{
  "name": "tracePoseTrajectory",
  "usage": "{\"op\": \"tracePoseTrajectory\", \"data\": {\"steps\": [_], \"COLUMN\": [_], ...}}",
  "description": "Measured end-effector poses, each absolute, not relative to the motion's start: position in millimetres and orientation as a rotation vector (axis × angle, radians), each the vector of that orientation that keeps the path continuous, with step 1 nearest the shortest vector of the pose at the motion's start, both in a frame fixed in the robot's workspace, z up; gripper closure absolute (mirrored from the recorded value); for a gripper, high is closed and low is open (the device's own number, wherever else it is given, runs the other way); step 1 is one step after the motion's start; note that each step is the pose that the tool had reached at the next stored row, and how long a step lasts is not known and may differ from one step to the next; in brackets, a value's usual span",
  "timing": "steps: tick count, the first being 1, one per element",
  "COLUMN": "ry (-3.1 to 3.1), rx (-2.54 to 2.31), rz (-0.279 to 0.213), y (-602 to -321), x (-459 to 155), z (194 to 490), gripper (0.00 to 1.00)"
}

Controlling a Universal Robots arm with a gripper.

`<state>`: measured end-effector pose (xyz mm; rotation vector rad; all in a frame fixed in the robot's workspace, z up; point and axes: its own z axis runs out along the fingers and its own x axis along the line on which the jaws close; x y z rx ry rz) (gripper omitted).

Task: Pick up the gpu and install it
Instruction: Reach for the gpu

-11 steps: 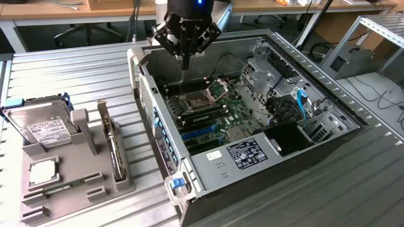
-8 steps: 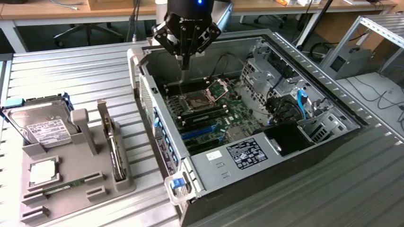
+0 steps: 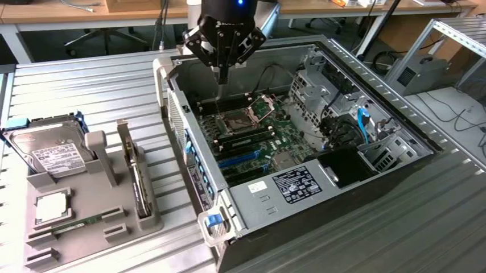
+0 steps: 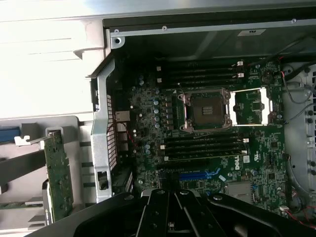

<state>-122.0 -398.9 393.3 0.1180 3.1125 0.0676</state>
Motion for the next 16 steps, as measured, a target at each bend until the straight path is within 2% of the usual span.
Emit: {"op": "tracePoseTrajectory", "data": {"steps": [16], "ry": [3.113], "rx": [0.118], "rz": [0.068], "y": [-399], "x": [-136], "z": [393], "gripper": [0.89]}}
